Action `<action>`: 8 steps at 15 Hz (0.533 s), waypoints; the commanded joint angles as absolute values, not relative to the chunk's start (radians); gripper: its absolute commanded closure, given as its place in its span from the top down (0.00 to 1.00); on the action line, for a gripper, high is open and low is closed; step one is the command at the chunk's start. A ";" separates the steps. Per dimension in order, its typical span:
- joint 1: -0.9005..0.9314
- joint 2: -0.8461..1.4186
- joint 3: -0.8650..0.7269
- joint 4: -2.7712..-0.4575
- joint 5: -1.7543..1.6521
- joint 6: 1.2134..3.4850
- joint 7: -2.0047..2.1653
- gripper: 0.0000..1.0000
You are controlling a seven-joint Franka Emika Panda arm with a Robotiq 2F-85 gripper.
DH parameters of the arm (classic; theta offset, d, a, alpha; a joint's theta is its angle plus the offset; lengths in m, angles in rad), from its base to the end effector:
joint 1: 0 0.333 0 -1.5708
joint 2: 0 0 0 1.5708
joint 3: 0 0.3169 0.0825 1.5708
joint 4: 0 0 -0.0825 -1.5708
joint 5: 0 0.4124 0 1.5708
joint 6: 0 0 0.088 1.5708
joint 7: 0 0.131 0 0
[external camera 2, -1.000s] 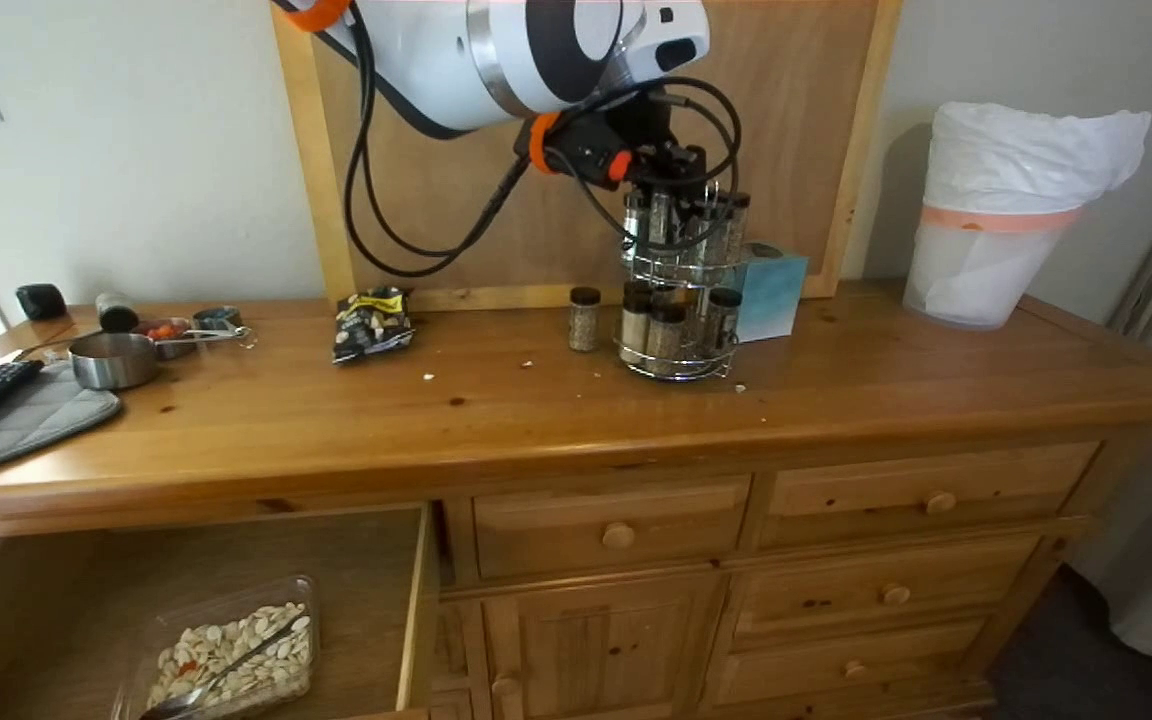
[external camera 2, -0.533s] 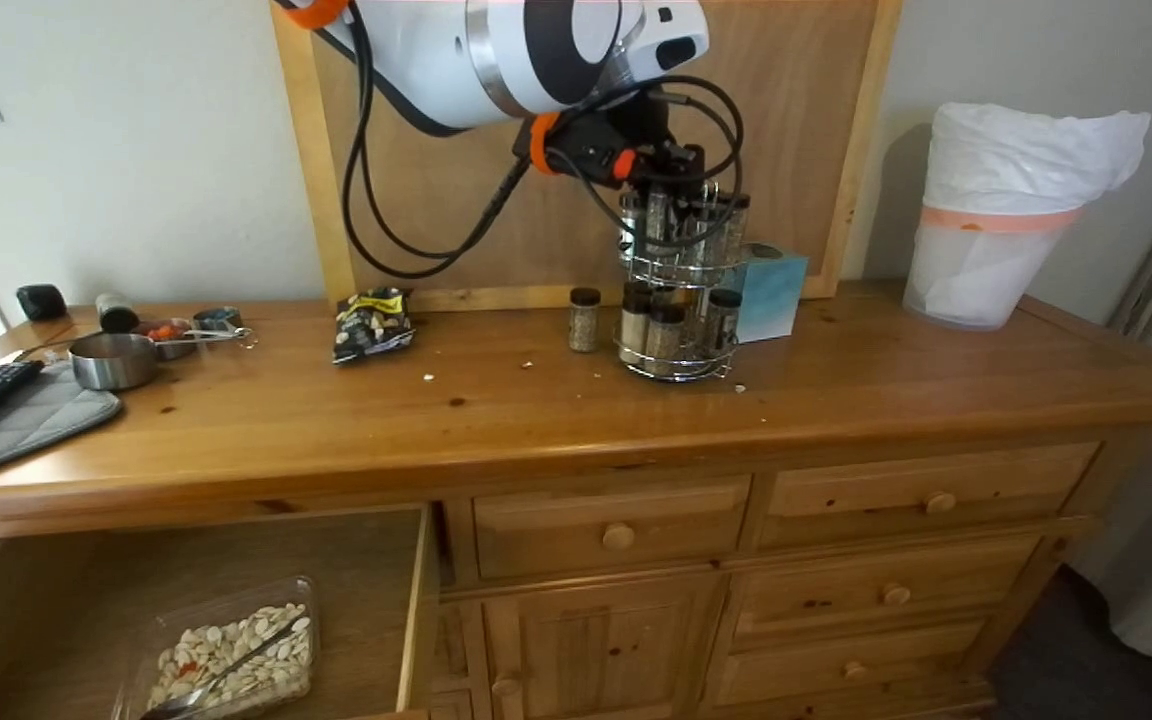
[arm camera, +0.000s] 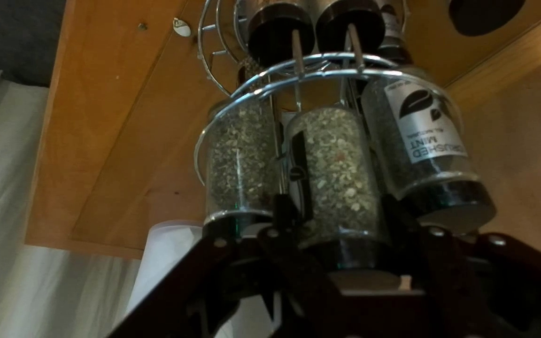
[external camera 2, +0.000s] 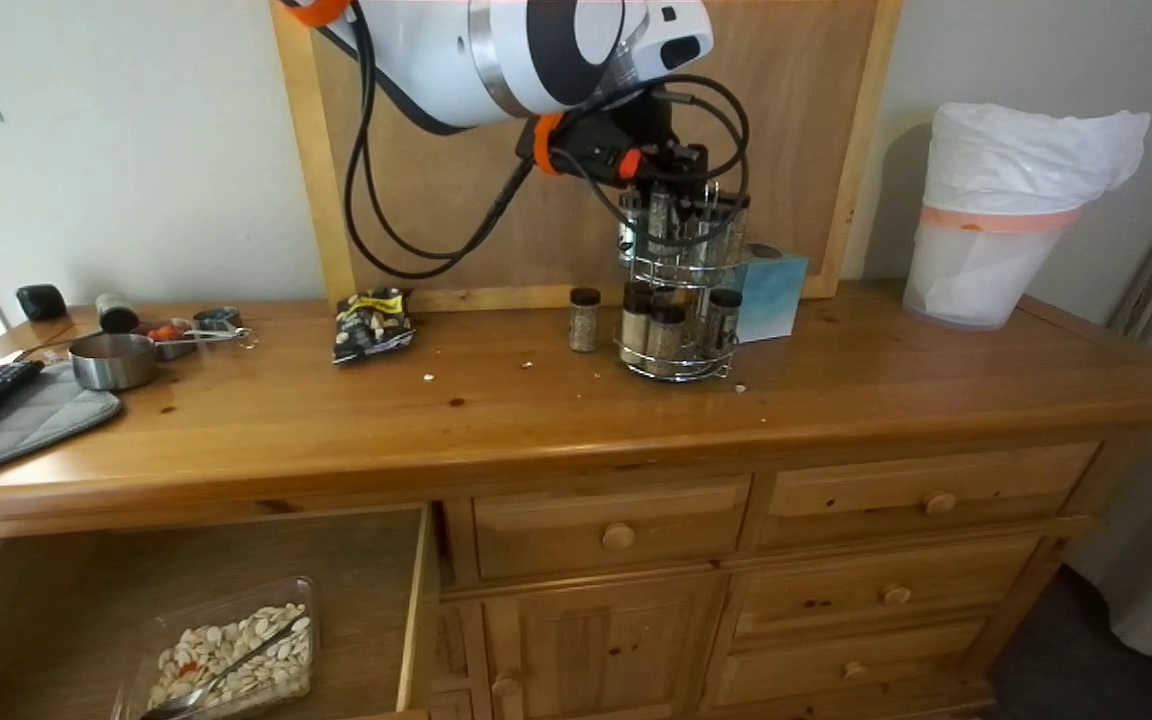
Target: Move the bottle to the metal holder
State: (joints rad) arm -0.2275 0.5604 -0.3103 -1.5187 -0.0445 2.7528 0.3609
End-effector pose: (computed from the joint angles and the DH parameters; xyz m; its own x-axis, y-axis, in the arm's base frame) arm 0.6999 -0.3621 0.3975 0.5393 -0.5287 0.6555 -0.6791 -0.7333 -0.0326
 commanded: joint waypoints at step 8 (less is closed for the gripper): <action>-0.272 0.498 -0.257 -1.562 0.039 2.754 0.268 0.24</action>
State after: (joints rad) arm -0.2546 0.5408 -0.2929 -1.5224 -0.0035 2.7527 0.3220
